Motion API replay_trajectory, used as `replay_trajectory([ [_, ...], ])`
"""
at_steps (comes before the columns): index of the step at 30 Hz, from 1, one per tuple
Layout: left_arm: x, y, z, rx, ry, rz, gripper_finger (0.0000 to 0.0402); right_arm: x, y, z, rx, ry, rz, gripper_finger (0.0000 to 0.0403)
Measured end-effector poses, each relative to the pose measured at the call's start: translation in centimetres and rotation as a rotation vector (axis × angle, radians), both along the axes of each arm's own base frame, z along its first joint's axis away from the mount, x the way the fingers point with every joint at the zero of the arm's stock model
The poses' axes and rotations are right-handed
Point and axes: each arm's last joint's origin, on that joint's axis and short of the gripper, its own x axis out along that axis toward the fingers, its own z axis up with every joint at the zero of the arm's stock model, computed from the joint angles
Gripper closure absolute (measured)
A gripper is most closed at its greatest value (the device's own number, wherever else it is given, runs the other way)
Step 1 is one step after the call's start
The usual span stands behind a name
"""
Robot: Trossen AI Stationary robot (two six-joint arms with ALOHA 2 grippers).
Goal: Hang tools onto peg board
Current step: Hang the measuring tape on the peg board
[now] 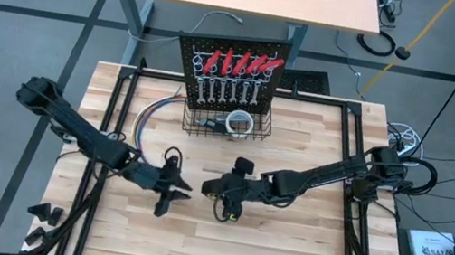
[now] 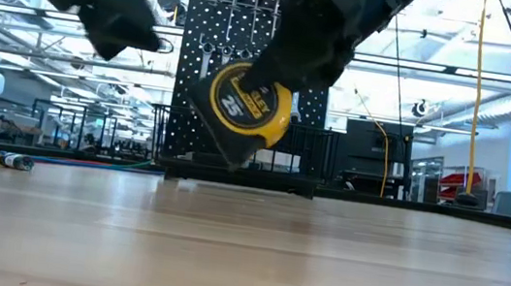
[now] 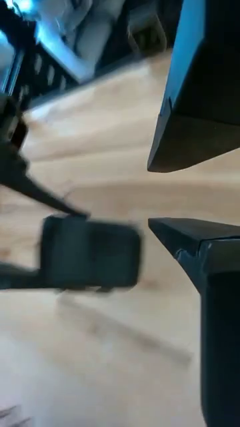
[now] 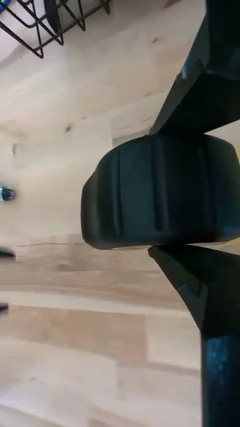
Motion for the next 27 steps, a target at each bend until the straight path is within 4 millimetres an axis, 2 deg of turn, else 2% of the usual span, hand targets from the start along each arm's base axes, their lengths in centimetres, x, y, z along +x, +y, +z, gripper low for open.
replay_trajectory([
  [4, 0.7, -0.2, -0.5, 0.204, -0.057, -0.038, 0.0263, -0.3, -0.1, -0.4, -0.032, 0.049, 0.014, 0.0174],
  [8, 1.3, -0.2, -1.0, 0.248, -0.068, -0.029, 0.0232, -0.5, -0.2, -0.7, -0.047, 0.08, 0.009, 0.0175],
  [13, 1.9, -0.3, -2.1, 0.346, -0.052, -0.019, 0.0175, -0.5, -0.1, -0.7, -0.049, 0.074, 0.01, 0.0175],
  [18, 3.1, 0.2, -2.8, 0.366, -0.101, 0.089, 0.0114, -0.2, 0.2, -0.5, -0.052, 0.037, 0.026, 0.0175],
  [21, 3.7, 0.3, -2.6, 0.315, -0.151, 0.081, 0.0083, -0.1, 0.3, -0.3, -0.055, 0.009, 0.038, 0.0175],
  [27, 4.0, 0.6, -3.1, 0.27, -0.125, 0.048, 0.0068, 0.0, 0.3, -0.2, -0.057, 0.002, 0.037, 0.0175],
])
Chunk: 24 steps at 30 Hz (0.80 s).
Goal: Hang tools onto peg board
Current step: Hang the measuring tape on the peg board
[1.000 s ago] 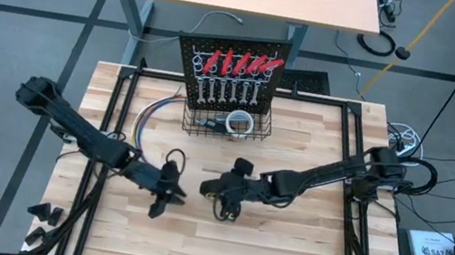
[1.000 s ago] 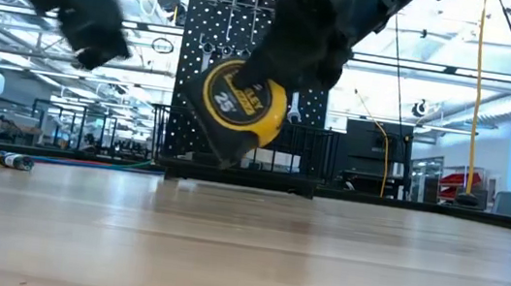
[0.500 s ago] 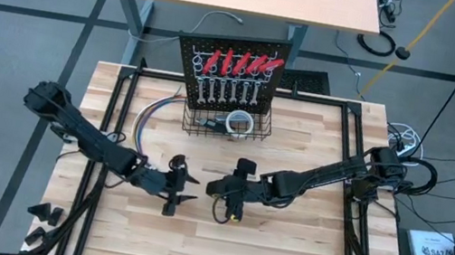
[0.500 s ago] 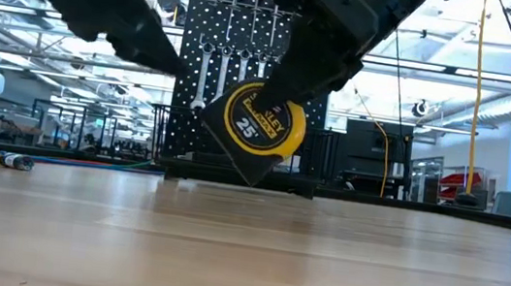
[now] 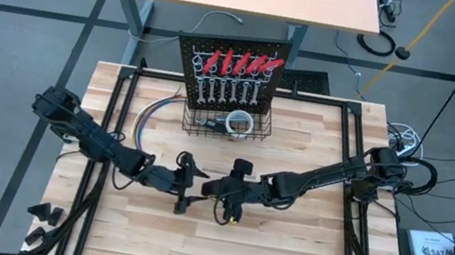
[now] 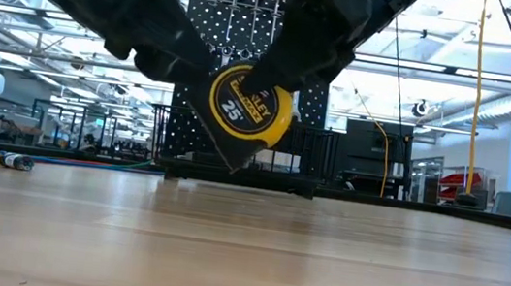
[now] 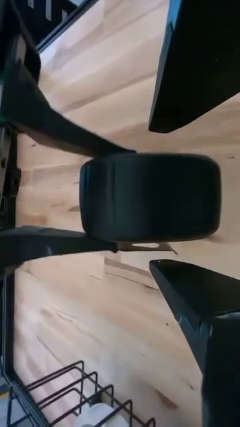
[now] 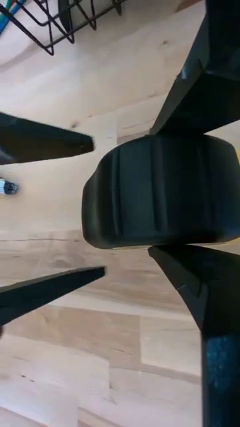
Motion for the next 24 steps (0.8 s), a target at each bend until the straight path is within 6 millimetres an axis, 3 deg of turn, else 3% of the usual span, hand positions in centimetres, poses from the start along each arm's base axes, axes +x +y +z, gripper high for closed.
replay_trajectory([
  [19, 0.4, 0.49, -0.62, -0.061, 0.033, -0.026, 0.0069, 0.73, 0.12, 0.78, 0.023, -0.102, 0.033, 0.0175],
  [24, 0.39, 0.49, -0.65, -0.068, 0.036, -0.023, 0.0111, 0.65, 0.06, 0.66, 0.016, -0.087, 0.034, 0.0175],
])
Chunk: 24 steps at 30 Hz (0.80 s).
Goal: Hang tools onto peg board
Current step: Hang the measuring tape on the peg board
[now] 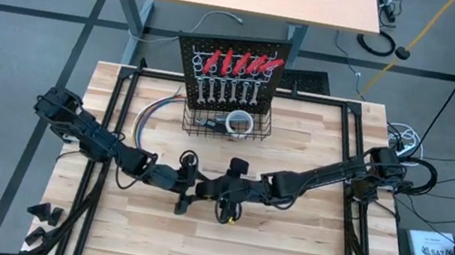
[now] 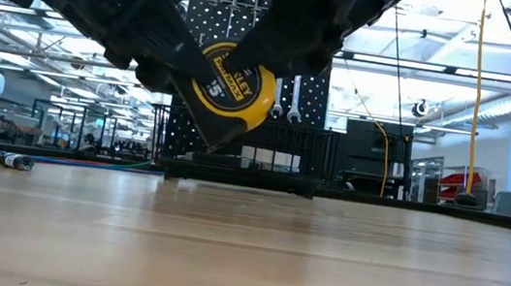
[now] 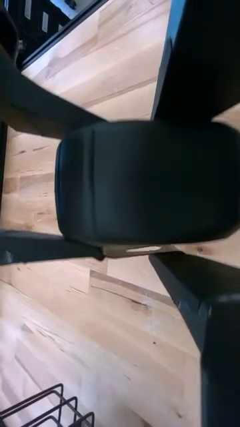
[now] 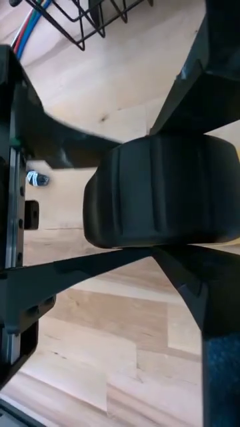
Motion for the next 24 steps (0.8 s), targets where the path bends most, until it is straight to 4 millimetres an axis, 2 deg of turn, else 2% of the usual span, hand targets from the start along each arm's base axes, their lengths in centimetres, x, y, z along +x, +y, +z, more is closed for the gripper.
replay_trajectory([
  [4, 0.0, 0.0, 0.0, 0.002, 0.0, 0.004, 0.0184, 0.0, 0.0, -0.1, 0.001, 0.006, -0.007, 0.0175],
  [17, 0.0, 0.0, 0.2, 0.0, -0.009, 0.017, 0.0185, 0.0, 0.0, 0.0, 0.039, -0.002, -0.028, 0.0176],
  [18, 0.0, 0.0, 0.2, -0.002, -0.009, 0.018, 0.0185, -0.1, -0.1, 0.0, 0.042, 0.0, -0.032, 0.0167],
  [19, 0.0, 0.1, 0.2, 0.0, -0.01, 0.02, 0.0185, -0.1, -0.2, 0.2, 0.051, 0.0, -0.043, 0.014],
  [22, -0.1, 0.2, 0.0, 0.017, 0.014, 0.034, 0.0185, -0.8, -0.7, 1.9, 0.05, -0.024, -0.075, 0.0043],
  [24, -0.3, 0.4, -0.2, 0.026, 0.043, 0.04, 0.0185, -1.7, -1.2, 3.2, 0.035, -0.032, -0.12, 0.0022],
])
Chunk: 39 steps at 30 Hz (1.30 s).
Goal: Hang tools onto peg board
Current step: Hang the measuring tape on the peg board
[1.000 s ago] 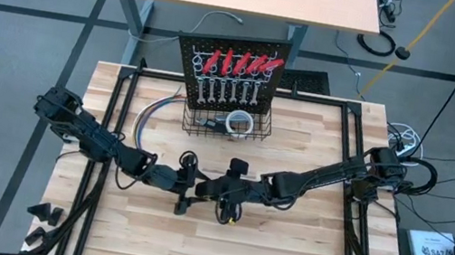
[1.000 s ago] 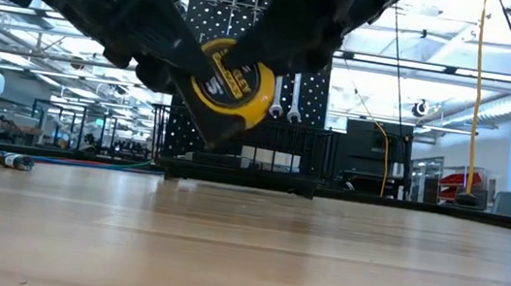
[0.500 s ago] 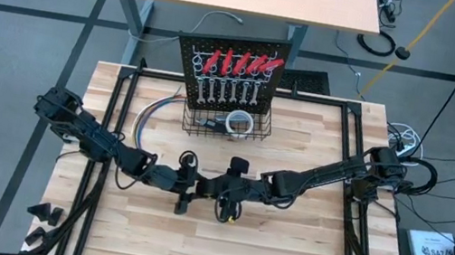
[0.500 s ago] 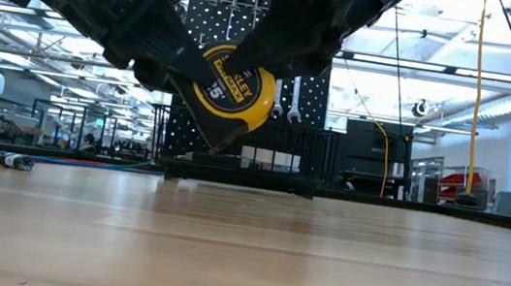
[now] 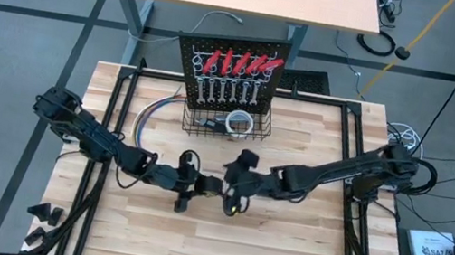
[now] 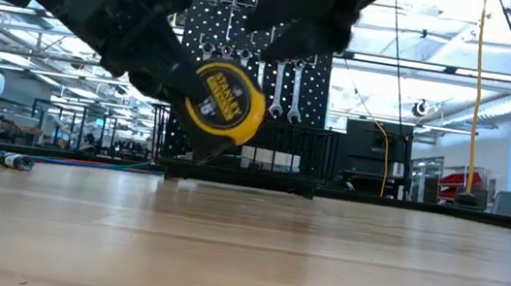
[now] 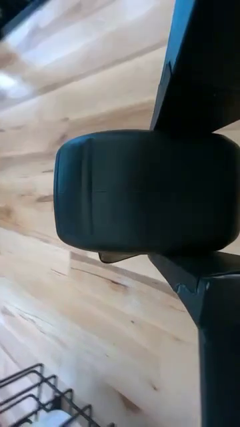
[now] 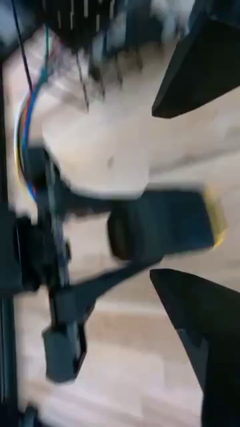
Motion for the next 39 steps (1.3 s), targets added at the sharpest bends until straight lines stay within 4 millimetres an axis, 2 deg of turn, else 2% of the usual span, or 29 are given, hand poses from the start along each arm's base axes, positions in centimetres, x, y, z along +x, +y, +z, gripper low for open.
replay_trajectory([
  [5, -0.8, 0.3, 1.2, -0.001, 0.016, -0.01, 0.0185, -2.9, -0.8, 3.3, -0.074, 0.008, -0.075, 0.0073],
  [8, -1.6, 0.5, 3.1, -0.005, -0.026, -0.097, 0.0185, -5.0, -1.3, 4.5, -0.125, 0.056, -0.135, 0.0093],
  [10, -2.4, 0.8, 4.7, -0.031, -0.071, -0.214, 0.0185, -6.3, -1.7, 4.8, -0.152, 0.103, -0.197, 0.0099],
  [12, -3.4, 1.1, 6.3, -0.089, -0.164, -0.371, 0.0185, -7.4, -2.1, 4.9, -0.17, 0.152, -0.258, 0.0101],
  [15, -5.2, 1.7, 8.7, -0.175, -0.396, -0.565, 0.0185, -8.4, -2.6, 4.2, -0.2, 0.213, -0.368, 0.0102],
  [18, -7.1, 2.8, 10.6, -0.183, -0.661, -0.602, 0.0185, -9.0, -2.8, 3.0, -0.221, 0.227, -0.445, 0.0102],
  [20, -8.0, 3.6, 11.0, -0.176, -0.776, -0.566, 0.0185, -9.2, -2.9, 2.3, -0.233, 0.241, -0.457, 0.0102],
  [24, -8.5, 5.3, 10.4, -0.182, -0.835, -0.447, 0.0185, -9.4, -3.3, 1.5, -0.243, 0.268, -0.46, 0.0102],
  [30, -6.6, 8.4, 6.8, -0.179, -0.677, -0.087, 0.0185, -9.2, -3.6, 1.4, -0.25, 0.268, -0.464, 0.0101],
  [35, -4.9, 10.5, 4.1, -0.192, -0.661, -0.007, 0.0185, -8.9, -4.5, 1.5, -0.253, 0.259, -0.486, 0.0101],
  [39, -4.7, 11.5, 1.7, -0.263, -0.724, 0.079, 0.0185, -8.7, -5.0, 1.6, -0.239, 0.241, -0.509, 0.0101],
])
